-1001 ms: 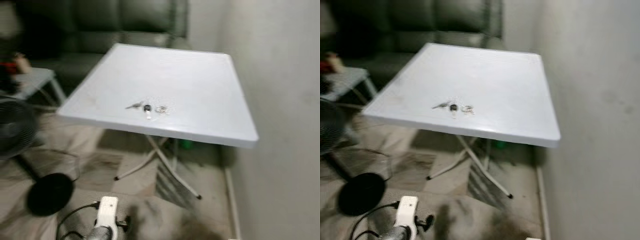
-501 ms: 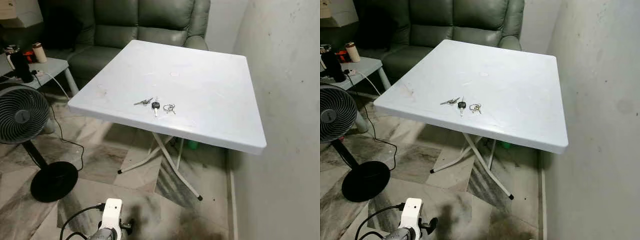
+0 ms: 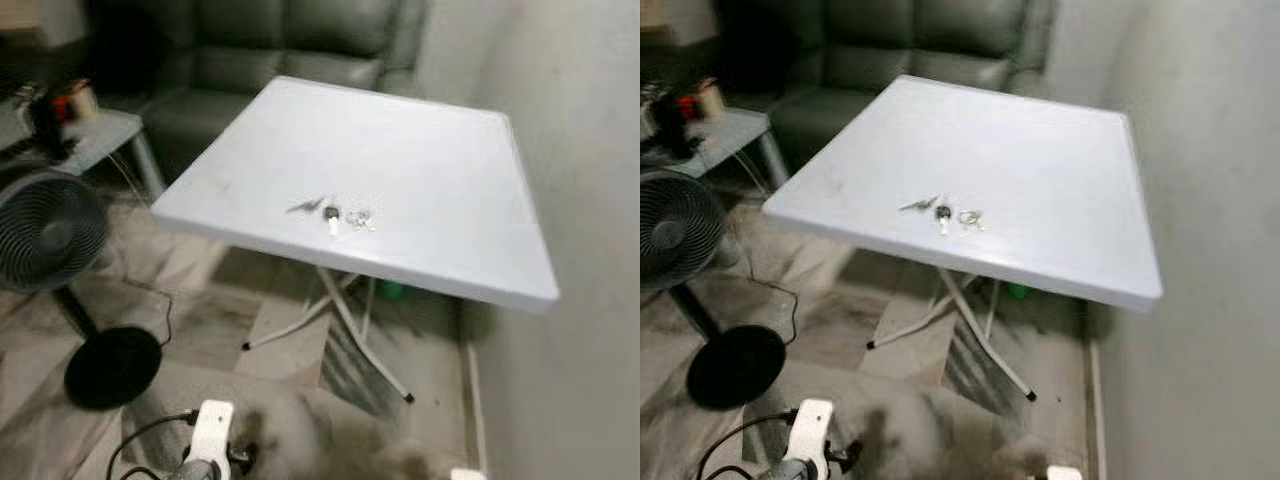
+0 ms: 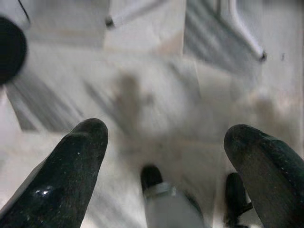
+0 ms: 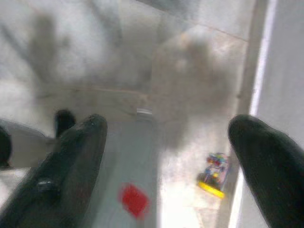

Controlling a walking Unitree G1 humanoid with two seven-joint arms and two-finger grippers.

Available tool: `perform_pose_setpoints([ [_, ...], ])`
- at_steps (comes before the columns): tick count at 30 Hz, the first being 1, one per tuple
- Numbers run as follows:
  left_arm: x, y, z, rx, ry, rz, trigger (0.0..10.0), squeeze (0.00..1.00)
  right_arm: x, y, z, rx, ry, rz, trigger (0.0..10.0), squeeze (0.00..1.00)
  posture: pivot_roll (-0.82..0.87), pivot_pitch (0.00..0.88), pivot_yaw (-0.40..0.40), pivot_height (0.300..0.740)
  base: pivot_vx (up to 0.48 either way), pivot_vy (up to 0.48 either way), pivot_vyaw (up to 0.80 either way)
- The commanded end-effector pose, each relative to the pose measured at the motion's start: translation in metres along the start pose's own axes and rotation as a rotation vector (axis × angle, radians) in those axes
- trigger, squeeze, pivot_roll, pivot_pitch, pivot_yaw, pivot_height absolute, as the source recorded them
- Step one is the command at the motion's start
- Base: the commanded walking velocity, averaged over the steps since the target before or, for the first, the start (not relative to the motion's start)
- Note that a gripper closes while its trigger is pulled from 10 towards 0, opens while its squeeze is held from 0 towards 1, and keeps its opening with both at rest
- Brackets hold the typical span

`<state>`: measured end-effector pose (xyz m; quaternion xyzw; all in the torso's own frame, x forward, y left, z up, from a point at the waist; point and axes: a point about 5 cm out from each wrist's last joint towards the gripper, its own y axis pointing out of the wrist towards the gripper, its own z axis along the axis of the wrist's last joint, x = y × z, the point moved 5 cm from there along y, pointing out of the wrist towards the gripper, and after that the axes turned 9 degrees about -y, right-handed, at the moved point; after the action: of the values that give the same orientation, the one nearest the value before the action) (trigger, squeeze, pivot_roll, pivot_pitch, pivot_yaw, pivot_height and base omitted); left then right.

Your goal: Hang keys on a hook

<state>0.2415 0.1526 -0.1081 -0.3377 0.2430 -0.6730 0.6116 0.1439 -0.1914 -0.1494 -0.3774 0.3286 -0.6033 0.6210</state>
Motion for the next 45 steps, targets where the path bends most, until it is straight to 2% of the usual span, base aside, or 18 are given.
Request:
perform_pose_setpoints([
  [1, 0.007, 0.0, -0.009, -0.028, -0.006, -0.012, 10.0, 0.0, 0.009, -0.003, -0.009, -0.025, 0.01, -0.026, 10.0, 0.0, -0.01, 0.0, -0.048, 0.74, 0.0, 0.469, 0.0],
  [26, 0.009, 0.001, -0.004, -0.007, -0.028, -0.007, 10.0, 0.0, 0.01, -0.004, -0.013, -0.031, 0.015, -0.025, 10.0, 0.0, 0.0, 0.0, -0.056, 0.74, 0.0, 0.462, 0.0],
  [28, 0.009, 0.001, -0.003, -0.007, -0.008, -0.004, 10.0, 0.0, 0.01, -0.004, -0.013, -0.031, 0.016, -0.025, 10.0, 0.0, 0.0, 0.0, -0.056, 0.74, 0.0, 0.0, 0.0],
  [36, 0.012, 0.002, 0.001, 0.006, -0.041, -0.013, 10.0, 0.0, 0.01, -0.004, -0.013, -0.029, 0.022, -0.026, 10.0, 0.0, 0.0, 0.0, -0.057, 0.74, 0.0, 0.0, 0.0],
  [39, 0.018, 0.004, 0.009, 0.033, -0.032, -0.032, 10.0, 0.0, 0.011, -0.003, -0.009, -0.012, 0.023, -0.031, 10.0, 0.0, 0.0, 0.0, -0.056, 0.74, 0.0, 0.0, 0.0],
  [43, 0.028, 0.006, 0.025, 0.09, -0.016, -0.07, 10.0, 0.0, 0.014, -0.001, 0.007, 0.05, 0.028, -0.039, 10.0, 0.0, 0.0, 0.0, -0.054, 0.74, 0.0, 0.0, 0.0],
  [45, 0.04, 0.008, 0.046, 0.162, -0.021, -0.121, 10.0, 0.0, 0.017, 0.0, 0.029, 0.13, 0.022, -0.041, 10.0, 0.0, 0.0, 0.0, -0.05, 0.74, 0.0, 0.0, 0.0],
])
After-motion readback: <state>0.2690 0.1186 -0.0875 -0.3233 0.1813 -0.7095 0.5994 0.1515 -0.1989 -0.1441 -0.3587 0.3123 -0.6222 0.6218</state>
